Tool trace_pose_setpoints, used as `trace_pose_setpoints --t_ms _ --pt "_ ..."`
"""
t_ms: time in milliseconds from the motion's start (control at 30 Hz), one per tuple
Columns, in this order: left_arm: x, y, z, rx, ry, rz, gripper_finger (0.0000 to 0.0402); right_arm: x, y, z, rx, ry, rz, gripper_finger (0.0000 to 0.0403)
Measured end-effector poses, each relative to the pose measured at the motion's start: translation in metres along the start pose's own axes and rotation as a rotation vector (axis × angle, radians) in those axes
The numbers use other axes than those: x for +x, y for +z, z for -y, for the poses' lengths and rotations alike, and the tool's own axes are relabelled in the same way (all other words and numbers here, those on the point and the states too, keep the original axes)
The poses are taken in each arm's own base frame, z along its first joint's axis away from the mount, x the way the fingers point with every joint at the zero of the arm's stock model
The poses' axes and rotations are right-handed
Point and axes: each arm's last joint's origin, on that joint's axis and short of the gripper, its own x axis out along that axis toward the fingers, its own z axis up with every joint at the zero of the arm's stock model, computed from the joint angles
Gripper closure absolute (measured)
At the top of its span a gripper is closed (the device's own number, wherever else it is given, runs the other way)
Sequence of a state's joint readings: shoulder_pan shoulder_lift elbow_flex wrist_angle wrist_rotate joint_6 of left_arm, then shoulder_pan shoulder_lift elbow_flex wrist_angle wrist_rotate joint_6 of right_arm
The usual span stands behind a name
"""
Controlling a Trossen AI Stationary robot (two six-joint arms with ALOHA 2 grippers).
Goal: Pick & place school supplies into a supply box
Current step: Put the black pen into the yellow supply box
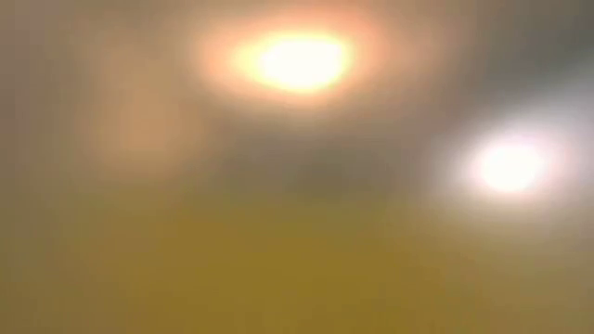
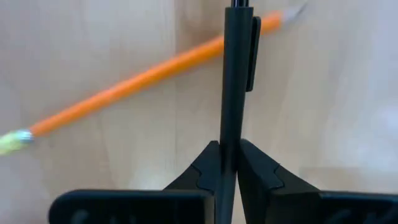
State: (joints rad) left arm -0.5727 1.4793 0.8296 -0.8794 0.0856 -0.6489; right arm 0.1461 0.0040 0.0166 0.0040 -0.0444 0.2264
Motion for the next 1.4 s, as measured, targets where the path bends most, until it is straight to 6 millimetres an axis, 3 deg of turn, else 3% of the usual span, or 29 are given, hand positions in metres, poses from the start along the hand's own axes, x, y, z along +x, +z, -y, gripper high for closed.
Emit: trace_pose_setpoints --t_ms 200,433,633,767,900,1133,1200,1400 --pt "-0.052 0.024 0.001 0.006 -0.006 0.259 0.0379 0.000 0.000 0.000 -0.001 0.000 0.000 0.0289" --pt "-0.119 0.058 -0.014 0.036 0.096 0.540 0.0376 0.000 0.000 0.000 -0.001 -0.002 0.000 0.0289" --pt "-0.154 0.072 -0.026 0.008 0.142 0.667 0.0377 0.000 0.001 0.002 -0.001 -0.080 0.021 0.0289" --pt "-0.162 0.081 -0.032 0.096 0.154 0.723 0.0377 0.000 0.002 0.003 -0.056 -0.110 0.031 0.0289" --pt "-0.155 0.093 -0.031 0.189 0.125 0.736 0.0376 0.000 0.002 0.003 -0.132 -0.105 0.026 0.0289" --pt "-0.152 0.116 -0.025 0.168 -0.118 0.777 0.0375 0.000 0.001 0.003 -0.128 -0.105 0.026 0.0289" --pt "-0.149 0.124 -0.020 0.124 -0.189 0.800 0.0375 0.000 0.001 0.003 -0.150 -0.106 0.025 0.0289" --pt "-0.127 0.136 0.006 0.248 -0.300 0.749 0.0375 0.000 0.001 0.003 -0.149 -0.109 0.026 0.0289"
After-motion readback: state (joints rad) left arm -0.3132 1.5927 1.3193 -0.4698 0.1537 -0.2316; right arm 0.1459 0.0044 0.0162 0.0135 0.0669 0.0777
